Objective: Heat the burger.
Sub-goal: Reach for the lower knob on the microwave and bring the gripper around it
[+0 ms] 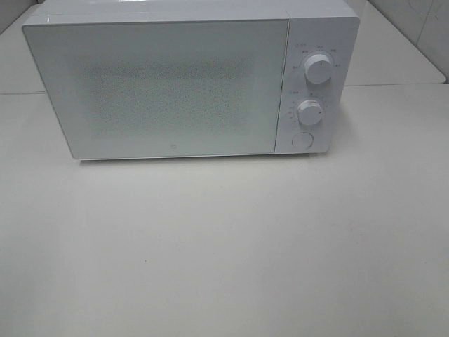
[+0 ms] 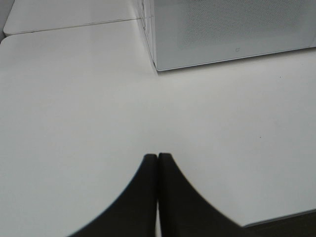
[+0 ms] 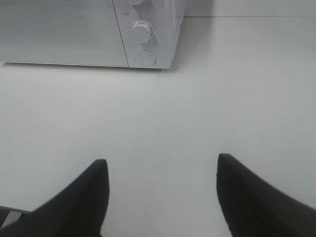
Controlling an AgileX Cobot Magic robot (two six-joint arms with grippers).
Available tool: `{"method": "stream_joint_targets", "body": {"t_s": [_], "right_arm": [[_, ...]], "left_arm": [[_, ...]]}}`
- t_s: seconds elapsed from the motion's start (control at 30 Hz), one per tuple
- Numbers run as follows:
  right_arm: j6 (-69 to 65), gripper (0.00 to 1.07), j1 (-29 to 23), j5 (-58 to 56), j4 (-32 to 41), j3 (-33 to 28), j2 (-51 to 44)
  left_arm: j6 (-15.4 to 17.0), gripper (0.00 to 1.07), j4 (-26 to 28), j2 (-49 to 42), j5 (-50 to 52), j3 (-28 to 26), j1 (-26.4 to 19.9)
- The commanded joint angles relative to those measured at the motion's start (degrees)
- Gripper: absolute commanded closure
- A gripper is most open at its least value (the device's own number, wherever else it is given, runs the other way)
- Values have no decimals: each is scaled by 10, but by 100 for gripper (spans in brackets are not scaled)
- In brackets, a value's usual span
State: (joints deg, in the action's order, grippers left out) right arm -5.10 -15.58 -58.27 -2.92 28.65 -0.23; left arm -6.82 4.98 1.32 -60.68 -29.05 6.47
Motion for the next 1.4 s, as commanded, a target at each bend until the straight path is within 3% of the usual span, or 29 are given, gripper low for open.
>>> {"method": "stream_joint_targets", "body": {"t_s": [0.03,0.4,0.63,1.4], "right_arm": [[5,48,0,9,3,-1,-15],[5,48,0,37,3,13,29],[5,48,0,177,-7,18,134],[5,48,0,431,-2,18,470]], "left_arm": [[2,106,0,1,10,1,-1],[12,106,2,1,10,1,-1],[22,106,1,1,10,1,-1],[21,106,1,1,10,1,-1]]}}
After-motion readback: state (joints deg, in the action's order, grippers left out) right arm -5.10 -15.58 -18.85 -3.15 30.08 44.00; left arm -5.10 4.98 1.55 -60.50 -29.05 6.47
